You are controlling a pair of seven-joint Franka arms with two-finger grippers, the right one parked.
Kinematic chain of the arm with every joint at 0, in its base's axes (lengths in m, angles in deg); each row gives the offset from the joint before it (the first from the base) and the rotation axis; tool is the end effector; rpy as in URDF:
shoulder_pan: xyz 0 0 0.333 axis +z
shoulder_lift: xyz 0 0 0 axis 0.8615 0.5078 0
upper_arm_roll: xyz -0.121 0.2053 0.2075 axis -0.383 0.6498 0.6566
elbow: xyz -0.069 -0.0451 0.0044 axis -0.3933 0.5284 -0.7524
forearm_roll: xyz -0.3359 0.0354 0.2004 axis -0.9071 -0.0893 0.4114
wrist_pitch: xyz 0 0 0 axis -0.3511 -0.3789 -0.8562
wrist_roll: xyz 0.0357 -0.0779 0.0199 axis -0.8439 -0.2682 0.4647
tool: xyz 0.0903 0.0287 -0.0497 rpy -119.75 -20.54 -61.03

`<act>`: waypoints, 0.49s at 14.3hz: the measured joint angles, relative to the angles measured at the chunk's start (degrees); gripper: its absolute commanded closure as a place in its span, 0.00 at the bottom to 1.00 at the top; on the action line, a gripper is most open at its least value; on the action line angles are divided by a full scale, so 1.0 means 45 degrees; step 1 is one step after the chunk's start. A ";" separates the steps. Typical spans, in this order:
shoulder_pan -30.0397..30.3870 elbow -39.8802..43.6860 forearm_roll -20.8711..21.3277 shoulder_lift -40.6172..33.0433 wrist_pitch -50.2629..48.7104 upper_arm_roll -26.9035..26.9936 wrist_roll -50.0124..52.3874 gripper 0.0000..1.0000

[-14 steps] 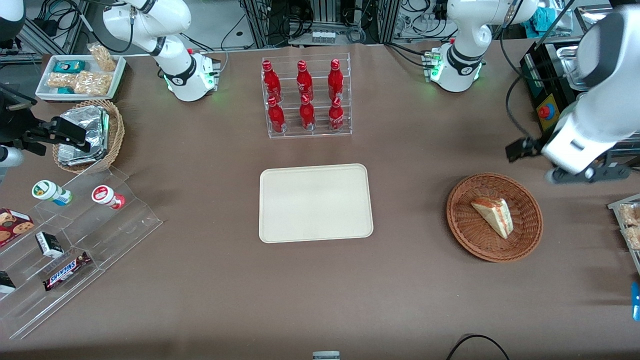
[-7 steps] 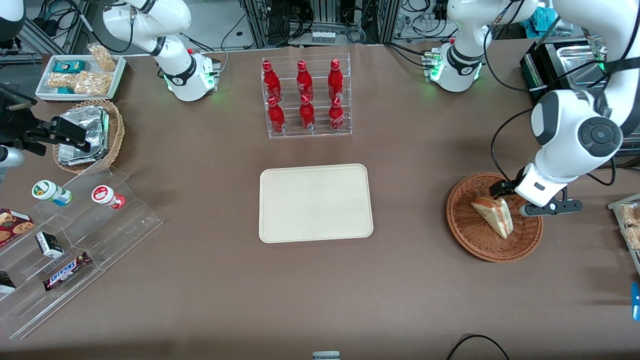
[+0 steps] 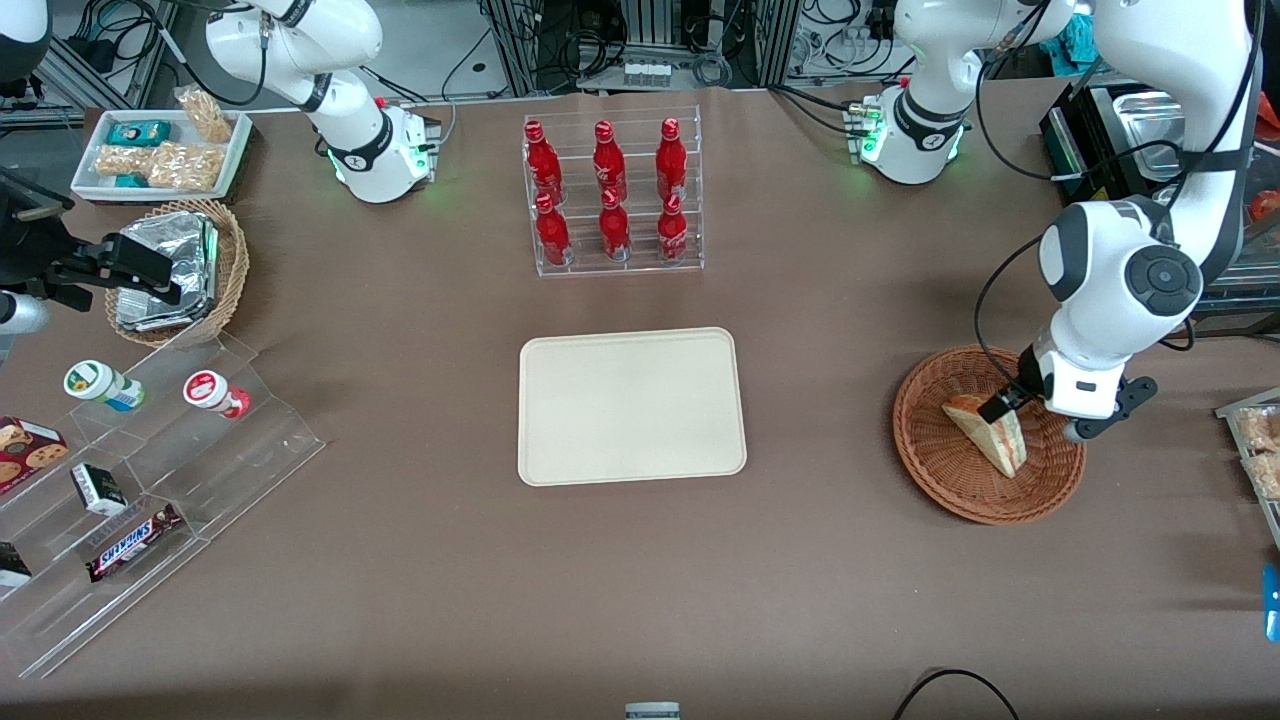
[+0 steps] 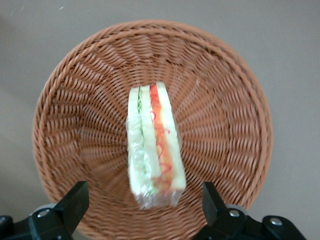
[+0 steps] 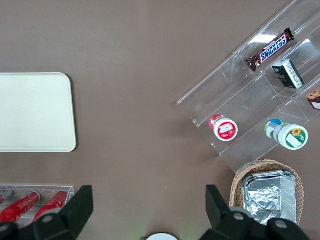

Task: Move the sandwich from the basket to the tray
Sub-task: 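Lower the left gripper and close it on the wrapped sandwich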

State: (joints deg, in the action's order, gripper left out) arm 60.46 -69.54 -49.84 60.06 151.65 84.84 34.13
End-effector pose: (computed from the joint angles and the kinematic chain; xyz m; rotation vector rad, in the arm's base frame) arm 0.5603 -0.0012 0.3038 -2.9367 -1.0453 -0.1224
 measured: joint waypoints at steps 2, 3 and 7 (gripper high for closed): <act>-0.0001 -0.0010 0.0000 0.0482 0.0682 0.0000 0.0962 0.03; -0.0001 -0.0012 0.0000 0.0769 0.0862 0.0000 0.1138 0.35; -0.0003 0.0046 0.0000 0.1513 0.1235 0.0000 0.1329 0.94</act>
State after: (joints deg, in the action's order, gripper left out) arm 60.45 -69.33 -49.84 66.87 157.21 84.84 40.11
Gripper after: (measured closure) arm 0.251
